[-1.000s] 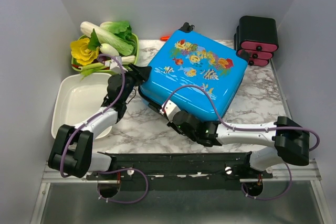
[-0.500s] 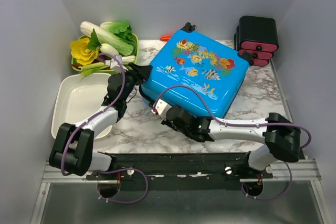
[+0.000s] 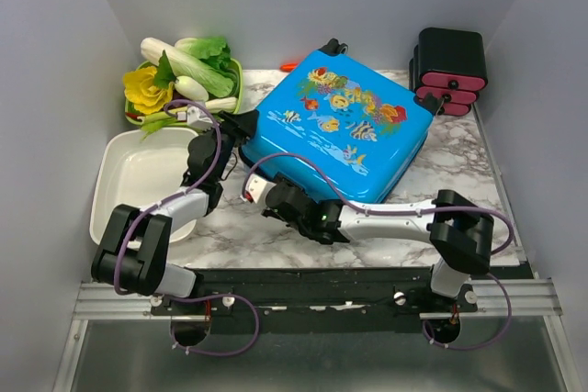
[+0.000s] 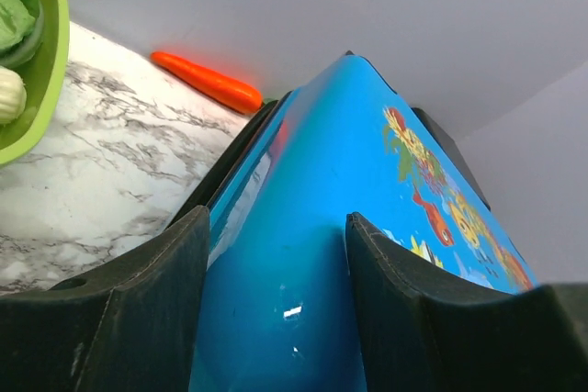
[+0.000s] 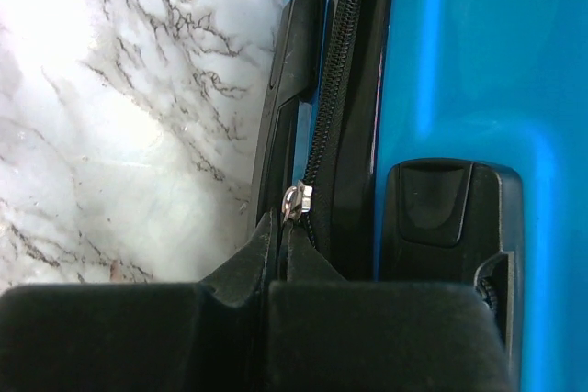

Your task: Open, take out, and arrange the luggage

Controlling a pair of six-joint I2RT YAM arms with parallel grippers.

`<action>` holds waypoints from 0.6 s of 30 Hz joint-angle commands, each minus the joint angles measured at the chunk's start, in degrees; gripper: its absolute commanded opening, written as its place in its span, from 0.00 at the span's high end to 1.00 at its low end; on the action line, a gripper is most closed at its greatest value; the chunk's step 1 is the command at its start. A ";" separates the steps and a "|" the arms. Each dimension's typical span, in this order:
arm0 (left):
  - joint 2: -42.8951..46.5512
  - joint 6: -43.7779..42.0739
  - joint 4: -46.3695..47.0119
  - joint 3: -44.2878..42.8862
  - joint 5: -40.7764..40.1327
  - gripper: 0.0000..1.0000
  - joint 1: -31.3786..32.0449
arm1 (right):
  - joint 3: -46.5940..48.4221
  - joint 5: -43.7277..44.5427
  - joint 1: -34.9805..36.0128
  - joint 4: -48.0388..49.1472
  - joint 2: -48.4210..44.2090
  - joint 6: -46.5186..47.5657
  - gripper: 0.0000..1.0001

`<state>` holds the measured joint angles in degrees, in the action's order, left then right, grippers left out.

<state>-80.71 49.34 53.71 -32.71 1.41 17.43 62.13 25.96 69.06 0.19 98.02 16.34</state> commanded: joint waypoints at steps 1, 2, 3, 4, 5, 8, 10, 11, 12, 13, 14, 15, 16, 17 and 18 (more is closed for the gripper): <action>-0.59 13.59 -7.48 5.11 41.83 0.36 12.19 | 12.49 -13.39 -0.24 50.90 3.42 12.96 0.91; -0.33 13.59 -7.22 5.29 41.92 0.35 12.10 | 12.23 -12.60 -0.24 48.70 2.63 11.19 0.85; -0.15 13.33 -7.48 5.20 41.40 0.33 12.10 | 10.92 -12.16 -0.24 46.42 0.44 8.04 0.80; 0.20 12.63 -8.27 5.11 40.70 0.30 12.10 | 9.52 -12.42 -0.24 42.13 -0.80 6.62 0.73; 1.33 11.84 -11.41 4.85 39.91 0.29 12.10 | 8.20 -12.51 -0.24 40.26 -1.77 4.95 0.68; 4.14 6.66 -21.49 3.27 35.95 0.21 11.84 | 1.96 -8.49 -0.33 34.80 -8.00 -4.64 0.51; 5.90 4.19 -25.48 2.48 32.71 0.18 11.84 | 0.37 -4.87 -0.24 27.99 -12.29 -7.62 0.41; 8.35 2.97 -29.24 2.30 31.21 0.17 11.31 | 0.62 -4.95 -0.24 24.55 -13.63 -8.25 0.38; 9.94 1.82 -31.89 1.43 29.72 0.15 11.31 | 1.23 -7.65 -0.24 20.42 -15.03 -9.12 0.35; 11.43 -1.32 -34.96 0.72 27.96 0.11 11.22 | 1.85 -8.20 -0.24 12.55 -16.53 -12.79 0.32; 14.84 -2.57 -40.91 -0.07 23.77 0.07 11.22 | 2.38 -9.07 -0.24 9.43 -19.07 -14.82 0.31; 16.53 -3.54 -43.14 -1.03 21.81 0.02 11.31 | 2.38 -10.39 -0.24 6.96 -20.57 -16.15 0.29; 18.29 -5.47 -45.25 -1.30 19.97 0.01 11.22 | 2.38 -10.22 -0.24 2.93 -21.80 -18.69 0.26; 22.05 -6.01 -48.58 -1.30 17.42 0.01 11.31 | 2.47 -9.53 -0.33 0.98 -24.08 -20.10 0.24; 23.82 -6.53 -50.18 -0.96 16.01 0.01 11.40 | 2.38 -6.82 -0.24 0.00 -25.32 -21.42 0.22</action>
<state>-65.41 48.07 22.94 -33.12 18.83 28.67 63.75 18.09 69.28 10.48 77.12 3.70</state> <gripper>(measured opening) 0.983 0.750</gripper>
